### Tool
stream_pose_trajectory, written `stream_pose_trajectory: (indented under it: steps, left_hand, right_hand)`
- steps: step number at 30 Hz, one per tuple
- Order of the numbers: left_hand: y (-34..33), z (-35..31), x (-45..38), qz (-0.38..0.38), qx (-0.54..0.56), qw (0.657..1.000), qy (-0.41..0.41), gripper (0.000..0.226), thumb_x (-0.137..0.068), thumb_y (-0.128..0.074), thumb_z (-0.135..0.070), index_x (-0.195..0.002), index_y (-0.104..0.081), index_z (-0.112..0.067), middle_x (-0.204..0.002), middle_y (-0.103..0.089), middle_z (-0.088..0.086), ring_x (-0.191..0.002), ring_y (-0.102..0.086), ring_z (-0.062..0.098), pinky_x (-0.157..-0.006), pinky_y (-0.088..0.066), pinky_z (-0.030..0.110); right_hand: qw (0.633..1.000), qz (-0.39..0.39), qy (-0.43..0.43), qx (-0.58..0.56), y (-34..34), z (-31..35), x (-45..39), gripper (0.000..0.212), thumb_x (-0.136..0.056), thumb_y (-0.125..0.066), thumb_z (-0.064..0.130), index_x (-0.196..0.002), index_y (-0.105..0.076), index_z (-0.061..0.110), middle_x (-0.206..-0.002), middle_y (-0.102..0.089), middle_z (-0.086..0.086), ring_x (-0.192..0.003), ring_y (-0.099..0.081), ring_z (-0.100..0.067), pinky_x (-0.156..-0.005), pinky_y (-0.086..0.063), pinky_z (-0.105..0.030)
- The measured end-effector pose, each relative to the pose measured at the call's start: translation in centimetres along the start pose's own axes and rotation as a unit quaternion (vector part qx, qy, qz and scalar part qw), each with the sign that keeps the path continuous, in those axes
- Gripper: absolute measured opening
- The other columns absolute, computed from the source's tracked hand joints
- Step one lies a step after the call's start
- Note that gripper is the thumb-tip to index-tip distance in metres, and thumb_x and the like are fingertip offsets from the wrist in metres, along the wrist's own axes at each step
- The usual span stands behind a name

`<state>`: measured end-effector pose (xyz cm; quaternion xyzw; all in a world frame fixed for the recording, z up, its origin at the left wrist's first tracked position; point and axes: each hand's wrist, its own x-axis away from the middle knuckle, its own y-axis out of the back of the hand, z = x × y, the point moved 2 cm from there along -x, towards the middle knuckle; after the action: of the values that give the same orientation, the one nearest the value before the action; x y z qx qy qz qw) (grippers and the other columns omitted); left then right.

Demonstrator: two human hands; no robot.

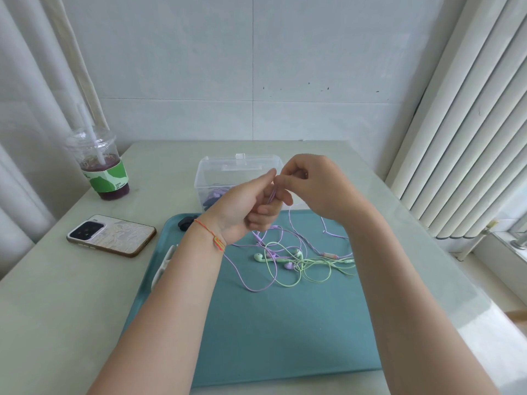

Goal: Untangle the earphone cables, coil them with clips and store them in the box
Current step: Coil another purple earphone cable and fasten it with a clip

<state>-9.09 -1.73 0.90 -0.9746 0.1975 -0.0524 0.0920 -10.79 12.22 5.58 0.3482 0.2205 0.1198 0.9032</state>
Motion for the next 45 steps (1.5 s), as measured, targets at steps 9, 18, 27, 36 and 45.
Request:
stream_pose_trajectory:
  steps: [9, 18, 27, 36, 45]
  left_hand:
    - [-0.3, -0.8, 1.0, 0.185, 0.185, 0.964, -0.046, 0.033, -0.097, -0.036, -0.025, -0.075, -0.058, -0.016, -0.054, -0.021, -0.008, -0.04, -0.015, 0.007, -0.038, -0.016, 0.019]
    - [0.8, -2.0, 0.5, -0.005, 0.321, 0.932, -0.17, 0.041, -0.1, -0.037, -0.024, -0.094, -0.073, -0.008, -0.067, -0.058, 0.0, -0.058, -0.059, 0.013, -0.057, -0.051, 0.023]
    - [1.1, -0.7, -0.4, -0.157, 0.091, 0.962, -0.202, 0.028, -0.103, -0.039, -0.019, -0.114, -0.062, -0.007, -0.102, -0.073, 0.007, -0.101, -0.069, 0.021, -0.094, -0.052, 0.03]
    - [0.5, 0.3, -0.3, -0.124, -0.136, 0.983, -0.018, 0.04, -0.103, -0.039, -0.025, -0.08, -0.064, -0.005, -0.046, -0.036, -0.005, -0.039, -0.03, 0.011, -0.047, -0.033, 0.023]
    - [-0.2, -0.1, 0.2, 0.074, 0.14, 0.987, -0.018, 0.043, -0.094, -0.037, -0.037, -0.067, -0.063, -0.016, -0.041, -0.027, -0.01, -0.037, -0.01, 0.009, -0.038, -0.019, 0.02]
  right_hand:
    - [0.99, -0.016, 0.009, -0.137, -0.2, 0.4, 0.0, 0.015, -0.093, -0.058, 0.014, -0.086, -0.071, 0.015, -0.045, -0.047, 0.018, -0.045, -0.037, -0.002, -0.05, -0.031, -0.013]
    - [0.993, 0.108, -0.044, -0.032, -1.9, 0.1, 0.2, 0.029, -0.096, -0.054, 0.019, -0.069, -0.065, 0.02, -0.043, -0.051, 0.015, -0.04, -0.037, -0.003, -0.047, -0.035, -0.02]
    - [0.987, 0.149, -0.046, 0.033, -2.1, 0.1, 0.4, 0.021, -0.092, -0.054, 0.02, -0.083, -0.071, 0.014, -0.056, -0.054, 0.006, -0.038, -0.043, -0.004, -0.044, -0.038, -0.017]
    - [0.999, 0.038, -0.035, 0.005, -0.4, -0.5, -0.1, 0.027, -0.088, -0.066, 0.035, -0.08, -0.065, 0.009, -0.062, -0.058, 0.004, -0.061, -0.051, -0.017, -0.059, -0.046, -0.029]
    - [0.995, 0.004, -0.023, -0.099, -0.7, -0.6, -0.3, 0.012, -0.094, -0.056, 0.015, -0.087, -0.066, 0.013, -0.054, -0.053, 0.014, -0.049, -0.045, -0.008, -0.055, -0.04, -0.023]
